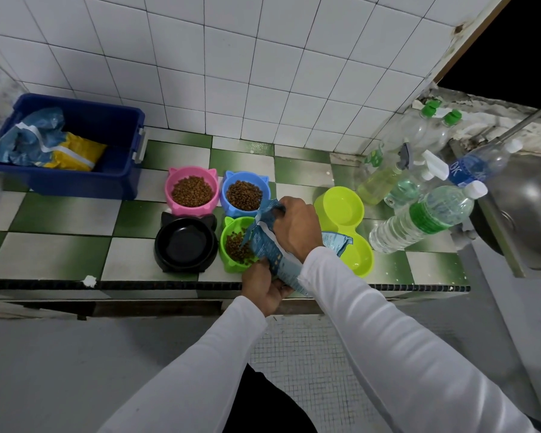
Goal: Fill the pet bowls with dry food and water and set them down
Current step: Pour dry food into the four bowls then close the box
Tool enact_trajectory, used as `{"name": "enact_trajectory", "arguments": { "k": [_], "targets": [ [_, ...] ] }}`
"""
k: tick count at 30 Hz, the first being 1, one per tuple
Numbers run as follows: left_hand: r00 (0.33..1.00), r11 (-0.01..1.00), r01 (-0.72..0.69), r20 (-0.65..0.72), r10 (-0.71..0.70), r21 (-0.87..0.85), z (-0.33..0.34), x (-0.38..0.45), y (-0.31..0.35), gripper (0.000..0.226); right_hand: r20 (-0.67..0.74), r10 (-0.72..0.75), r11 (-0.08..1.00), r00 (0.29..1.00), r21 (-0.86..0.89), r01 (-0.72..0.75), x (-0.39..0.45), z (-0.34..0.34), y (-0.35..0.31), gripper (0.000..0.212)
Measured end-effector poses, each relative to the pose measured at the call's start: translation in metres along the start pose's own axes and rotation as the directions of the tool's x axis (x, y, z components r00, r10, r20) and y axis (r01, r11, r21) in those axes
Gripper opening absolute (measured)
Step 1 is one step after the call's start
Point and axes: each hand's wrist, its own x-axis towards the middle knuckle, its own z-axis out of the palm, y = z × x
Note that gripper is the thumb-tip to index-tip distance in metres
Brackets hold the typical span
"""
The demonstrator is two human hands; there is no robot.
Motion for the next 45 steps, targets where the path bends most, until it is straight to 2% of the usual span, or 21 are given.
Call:
{"name": "enact_trajectory", "arguments": {
  "k": [6, 32, 36, 39, 45],
  "targets": [
    [1.000, 1.000, -0.006, -0.001, 0.006, 0.009, -0.0017, 0.0007, -0.0002, 0.035, -0.006, 0.010, 1.000, 1.000, 0.008, -0.010, -0.0009, -0.0002, 0.0010, 0.016],
    [0.999, 1.000, 0.002, 0.033, -0.002, -0.008, -0.0069, 0.0035, -0.0048, 0.032, -0.012, 0.027, 0.999, 1.000, 0.034, -0.026, -0.0022, -0.0011, 0.0070, 0.017],
    [0.999, 1.000, 0.003, 0.037, -0.002, -0.014, -0.0079, 0.0054, -0.0051, 0.031, -0.004, 0.033, 0.999, 0.999, 0.036, -0.032, -0.0014, -0.0008, 0.0078, 0.019],
    [0.999, 1.000, 0.009, 0.035, -0.008, -0.014, -0.0070, 0.0049, -0.0045, 0.032, -0.004, 0.038, 0.999, 0.999, 0.036, -0.038, -0.0014, -0.0013, 0.0072, 0.029],
    [1.000, 1.000, 0.005, 0.031, -0.004, -0.017, -0.0036, 0.0053, -0.0012, 0.034, -0.028, 0.047, 0.999, 0.999, 0.021, -0.046, 0.0013, -0.0008, 0.0092, 0.022]
  ]
}}
